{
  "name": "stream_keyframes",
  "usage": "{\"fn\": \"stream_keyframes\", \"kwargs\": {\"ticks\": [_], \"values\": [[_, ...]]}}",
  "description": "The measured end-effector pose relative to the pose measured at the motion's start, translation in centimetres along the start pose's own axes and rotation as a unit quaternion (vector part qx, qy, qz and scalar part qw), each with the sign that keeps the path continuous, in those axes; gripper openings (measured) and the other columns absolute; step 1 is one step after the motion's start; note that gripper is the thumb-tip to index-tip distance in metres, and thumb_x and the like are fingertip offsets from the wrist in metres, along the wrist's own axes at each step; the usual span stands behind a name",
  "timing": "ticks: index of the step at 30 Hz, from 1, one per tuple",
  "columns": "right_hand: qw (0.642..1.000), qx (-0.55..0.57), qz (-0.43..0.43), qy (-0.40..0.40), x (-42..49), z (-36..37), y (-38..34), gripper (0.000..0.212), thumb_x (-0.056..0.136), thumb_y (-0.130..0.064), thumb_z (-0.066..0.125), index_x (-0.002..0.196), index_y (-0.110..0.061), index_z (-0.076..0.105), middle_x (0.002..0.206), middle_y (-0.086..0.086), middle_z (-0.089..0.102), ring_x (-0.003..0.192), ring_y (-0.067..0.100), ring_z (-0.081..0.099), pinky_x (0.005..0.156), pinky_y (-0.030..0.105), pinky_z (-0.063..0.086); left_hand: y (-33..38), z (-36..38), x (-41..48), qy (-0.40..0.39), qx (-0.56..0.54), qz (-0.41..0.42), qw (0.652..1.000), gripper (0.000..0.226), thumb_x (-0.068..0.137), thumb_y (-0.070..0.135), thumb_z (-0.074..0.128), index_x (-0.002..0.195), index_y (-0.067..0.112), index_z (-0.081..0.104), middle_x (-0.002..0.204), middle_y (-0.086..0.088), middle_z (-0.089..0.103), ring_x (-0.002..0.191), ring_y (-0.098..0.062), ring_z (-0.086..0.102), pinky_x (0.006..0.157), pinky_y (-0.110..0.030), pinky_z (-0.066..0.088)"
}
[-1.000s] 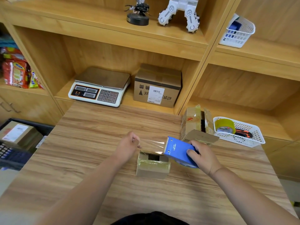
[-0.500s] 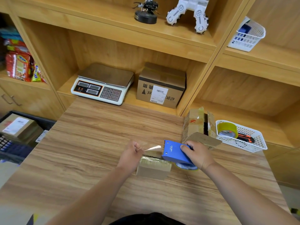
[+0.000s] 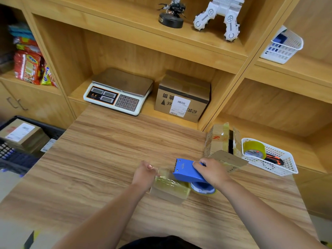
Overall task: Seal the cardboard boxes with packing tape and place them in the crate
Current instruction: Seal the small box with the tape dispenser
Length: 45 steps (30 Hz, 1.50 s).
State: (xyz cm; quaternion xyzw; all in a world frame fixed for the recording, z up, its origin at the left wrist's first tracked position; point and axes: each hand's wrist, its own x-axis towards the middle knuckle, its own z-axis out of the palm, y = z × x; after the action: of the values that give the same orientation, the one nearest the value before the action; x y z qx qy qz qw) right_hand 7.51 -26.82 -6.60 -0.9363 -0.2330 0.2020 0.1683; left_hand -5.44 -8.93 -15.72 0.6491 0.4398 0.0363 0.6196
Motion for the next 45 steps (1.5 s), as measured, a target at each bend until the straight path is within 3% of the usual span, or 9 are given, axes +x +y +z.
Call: {"fn": "stream_keyframes", "kwargs": {"ticks": [4,8,13,19,25,29,34,38,45], "values": [[0.999,0.029,0.022,-0.008,0.1,0.0,-0.3,0.040,0.088,-0.044,0.049,0.060,-0.018,0.039,0.060,-0.001,0.038,0.055,0.016,0.035,0.056,0.032,0.025,-0.2,0.1,0.0,0.002,0.004,-0.001,1.000,0.020,0.087,0.012,0.056,0.080,0.019,0.039,0.062,0.009,0.067,0.048,0.005,0.051,0.044,-0.015,0.034],[0.999,0.043,0.027,0.004,0.0,0.2,-0.5,0.043,0.087,-0.041,0.051,0.053,-0.021,0.034,0.053,-0.005,0.033,0.050,0.014,0.032,0.053,0.031,0.023,-0.2,0.1,0.1,0.002,0.026,-0.004,1.000,0.013,0.087,0.013,0.053,0.084,0.018,0.042,0.065,0.010,0.068,0.065,-0.006,0.054,0.054,-0.025,0.035],[0.999,0.039,0.024,0.027,-0.4,0.9,-0.2,0.042,0.087,-0.041,0.051,0.055,-0.021,0.034,0.051,-0.006,0.034,0.049,0.014,0.034,0.053,0.030,0.024,0.0,-0.2,0.0,0.002,0.025,-0.010,1.000,0.012,0.084,0.012,0.053,0.083,0.019,0.043,0.065,0.011,0.066,0.064,-0.008,0.052,0.054,-0.026,0.035],[0.998,-0.015,-0.007,0.060,-1.4,2.7,1.4,0.039,0.090,-0.041,0.050,0.060,-0.018,0.038,0.056,-0.003,0.042,0.051,0.010,0.038,0.050,0.027,0.025,-0.1,-0.7,0.0,-0.017,0.027,-0.004,0.999,0.019,0.078,0.017,0.064,0.079,0.019,0.046,0.079,-0.004,0.059,0.075,-0.022,0.052,0.070,-0.031,0.040],[0.996,-0.028,-0.020,0.088,-1.8,3.6,2.3,0.035,0.090,-0.041,0.049,0.063,-0.019,0.045,0.056,-0.004,0.049,0.054,0.008,0.044,0.050,0.024,0.028,0.4,-1.2,-0.2,-0.026,0.016,-0.005,1.000,0.015,0.074,0.016,0.064,0.077,0.018,0.050,0.071,0.000,0.065,0.062,-0.015,0.054,0.056,-0.026,0.036],[0.993,-0.060,-0.041,0.091,-1.9,3.7,2.0,0.036,0.091,-0.043,0.048,0.070,-0.014,0.052,0.059,-0.004,0.054,0.065,0.019,0.052,0.053,0.028,0.027,1.2,-1.8,0.0,-0.034,0.004,0.003,0.999,0.012,0.071,0.012,0.064,0.069,0.016,0.053,0.065,0.000,0.064,0.060,-0.014,0.050,0.057,-0.025,0.037],[0.992,-0.070,-0.056,0.094,-2.1,3.6,1.4,0.037,0.090,-0.042,0.049,0.063,-0.018,0.041,0.056,-0.002,0.049,0.066,0.025,0.053,0.057,0.026,0.021,1.3,-2.3,0.6,-0.028,0.043,-0.001,0.999,0.015,0.077,0.016,0.060,0.067,0.013,0.049,0.059,0.000,0.051,0.054,-0.015,0.043,0.051,-0.025,0.031],[0.988,-0.108,-0.063,0.093,-2.4,3.6,0.6,0.040,0.090,-0.043,0.047,0.060,-0.021,0.034,0.052,-0.005,0.043,0.063,0.024,0.051,0.061,0.026,0.020,-0.3,-2.6,1.0,-0.034,0.105,0.008,0.994,0.017,0.082,0.024,0.060,0.068,0.017,0.052,0.059,0.004,0.054,0.055,-0.013,0.048,0.053,-0.025,0.033],[0.979,-0.174,-0.058,0.088,-2.4,3.7,-0.3,0.041,0.091,-0.048,0.040,0.060,-0.023,0.031,0.053,-0.007,0.042,0.057,0.019,0.043,0.071,0.028,0.028,-1.6,-2.3,1.3,-0.022,0.113,0.002,0.993,0.022,0.086,0.028,0.059,0.069,0.018,0.052,0.060,0.004,0.054,0.055,-0.013,0.049,0.052,-0.024,0.033]]}}
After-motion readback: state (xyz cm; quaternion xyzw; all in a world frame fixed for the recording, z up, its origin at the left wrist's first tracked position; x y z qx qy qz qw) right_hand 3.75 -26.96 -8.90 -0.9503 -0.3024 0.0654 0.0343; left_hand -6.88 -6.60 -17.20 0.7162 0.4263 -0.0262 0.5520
